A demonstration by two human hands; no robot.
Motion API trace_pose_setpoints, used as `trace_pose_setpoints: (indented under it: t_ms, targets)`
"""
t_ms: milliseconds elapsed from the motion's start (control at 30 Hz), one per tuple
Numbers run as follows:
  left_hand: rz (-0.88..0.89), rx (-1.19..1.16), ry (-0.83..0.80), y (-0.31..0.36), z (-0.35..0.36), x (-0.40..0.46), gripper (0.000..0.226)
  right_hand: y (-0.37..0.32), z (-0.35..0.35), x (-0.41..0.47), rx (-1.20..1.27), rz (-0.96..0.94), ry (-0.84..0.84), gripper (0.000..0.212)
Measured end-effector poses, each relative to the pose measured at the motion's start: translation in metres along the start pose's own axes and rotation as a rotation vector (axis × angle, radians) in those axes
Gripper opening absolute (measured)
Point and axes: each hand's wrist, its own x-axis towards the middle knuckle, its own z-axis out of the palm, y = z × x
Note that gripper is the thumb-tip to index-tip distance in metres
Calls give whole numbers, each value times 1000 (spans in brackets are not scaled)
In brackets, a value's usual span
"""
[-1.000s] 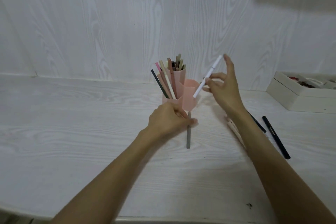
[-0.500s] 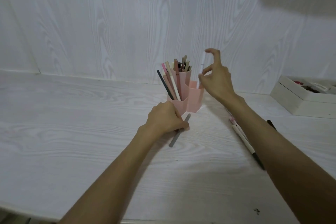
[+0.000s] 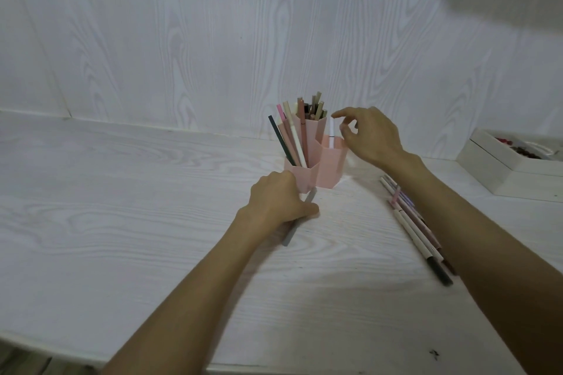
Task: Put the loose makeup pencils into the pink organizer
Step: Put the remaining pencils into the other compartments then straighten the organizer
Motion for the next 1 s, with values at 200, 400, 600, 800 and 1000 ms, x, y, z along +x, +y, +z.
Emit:
trace_pose_setpoints:
  t_ms: [200, 400, 600, 800, 1000]
  targets:
    - [-35, -139, -120, -7, -5, 2, 37, 4, -11, -11, 215, 100, -65, 40]
    - [0, -221, -208, -10, -15, -2, 20, 21, -40, -54, 425, 185, -9, 22]
    - [151, -588, -289, 7, -54, -18, 14, 64, -50, -96, 422, 346, -69, 18]
    - [276, -754, 75, 67, -87, -9, 5, 73, -45, -98, 281, 385, -226, 14]
    - [132, -326, 382, 90, -68, 29, 21, 74, -38, -112, 211, 397, -330, 14]
